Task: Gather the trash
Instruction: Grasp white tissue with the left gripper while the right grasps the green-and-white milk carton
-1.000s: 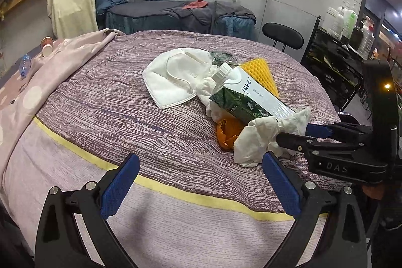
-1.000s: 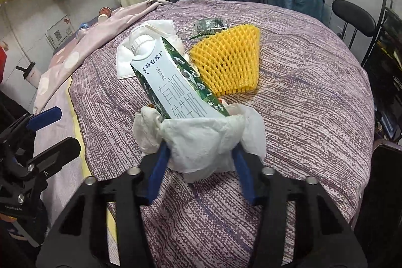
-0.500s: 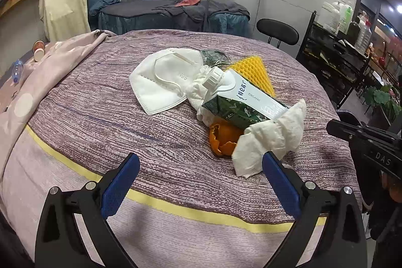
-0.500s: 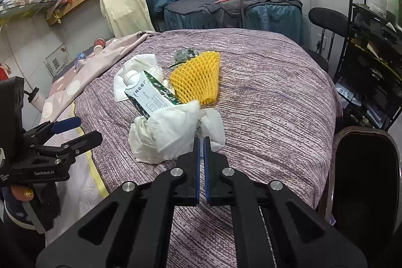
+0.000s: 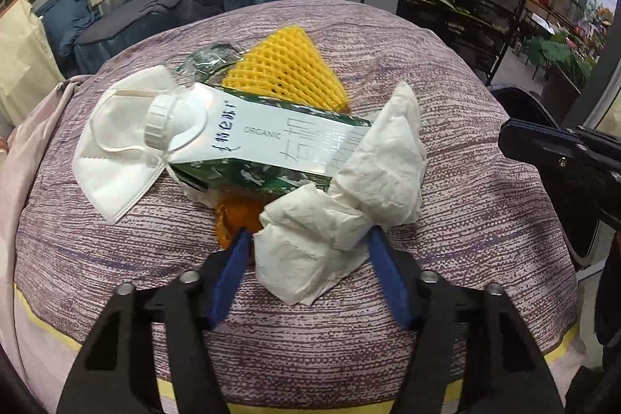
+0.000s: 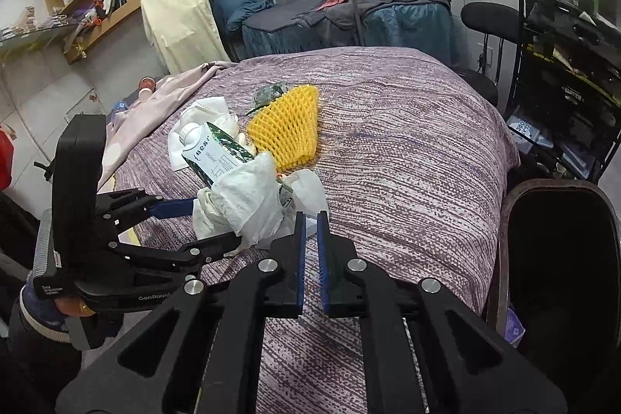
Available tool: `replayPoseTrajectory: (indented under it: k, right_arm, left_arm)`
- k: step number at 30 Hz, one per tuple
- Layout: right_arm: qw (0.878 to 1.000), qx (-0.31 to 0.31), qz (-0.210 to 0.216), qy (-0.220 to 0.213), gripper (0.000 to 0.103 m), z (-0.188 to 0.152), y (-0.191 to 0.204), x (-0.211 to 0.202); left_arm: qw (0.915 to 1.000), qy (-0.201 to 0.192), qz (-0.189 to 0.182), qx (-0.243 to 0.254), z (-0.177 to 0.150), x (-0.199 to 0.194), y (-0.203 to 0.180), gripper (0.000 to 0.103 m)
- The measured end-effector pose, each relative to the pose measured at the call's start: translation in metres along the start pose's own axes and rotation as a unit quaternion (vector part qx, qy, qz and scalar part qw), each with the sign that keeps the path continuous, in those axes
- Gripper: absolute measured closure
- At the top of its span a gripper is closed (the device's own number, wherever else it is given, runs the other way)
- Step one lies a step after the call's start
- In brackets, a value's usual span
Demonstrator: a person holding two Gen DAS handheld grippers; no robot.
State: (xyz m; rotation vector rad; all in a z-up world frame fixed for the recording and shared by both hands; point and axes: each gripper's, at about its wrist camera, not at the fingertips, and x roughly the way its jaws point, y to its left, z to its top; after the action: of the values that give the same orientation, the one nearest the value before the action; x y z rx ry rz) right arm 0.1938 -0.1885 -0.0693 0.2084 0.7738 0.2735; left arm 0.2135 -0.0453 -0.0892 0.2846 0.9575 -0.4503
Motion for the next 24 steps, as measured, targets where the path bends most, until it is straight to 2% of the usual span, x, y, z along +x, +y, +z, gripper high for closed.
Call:
replayPoseTrajectory:
  k: [1,2,3,5,7,11,16,20,24]
  right_arm:
    - [1.000,0.002,-0.002,0.001,0.090,0.000,-0.001,0.002]
    - [1.000,0.003,-0.004,0.003,0.082,0.000,-0.002,0.003]
    - [1.000,0.004,-0.005,0.004,0.075,0.000,-0.003,0.004]
    - [1.000,0.007,-0.007,0.000,0.041,0.001,-0.003,0.005]
    - [1.000,0.003,-0.005,-0.007,0.034,0.004,0.000,0.004]
    - [0.999,-0.039,0.004,-0.003,0.029,0.015,0.019,0.011]
    - [0.991,-0.133,0.010,0.003,0.029,0.031,0.062,0.033]
    - [0.978,-0.206,0.001,0.025,0.029,0.038,0.092,0.062]
    - [0.958,-0.280,-0.029,0.044,0.033,0.039,0.115,0.096]
  left_arm:
    - [1.0000,0.002,-0.003,0.005,-0.001,0.001,-0.002,0.075]
    - [1.0000,-0.001,-0.007,0.005,-0.003,-0.001,-0.001,0.085]
    - [0.9999,-0.009,-0.010,0.002,-0.005,-0.004,0.000,0.086]
    - [0.9991,-0.029,-0.021,-0.021,-0.009,-0.015,0.008,0.089]
    - [0.9974,-0.049,-0.027,-0.045,-0.014,-0.029,0.017,0.090]
    - [0.9922,-0.091,0.016,-0.084,-0.026,-0.060,0.038,0.090]
    - [0.9816,-0.113,0.088,-0.126,-0.041,-0.080,0.064,0.090]
    - [0.9763,-0.113,0.092,-0.160,-0.051,-0.083,0.078,0.090]
    - [0.9744,-0.110,0.084,-0.177,-0.059,-0.083,0.085,0.090]
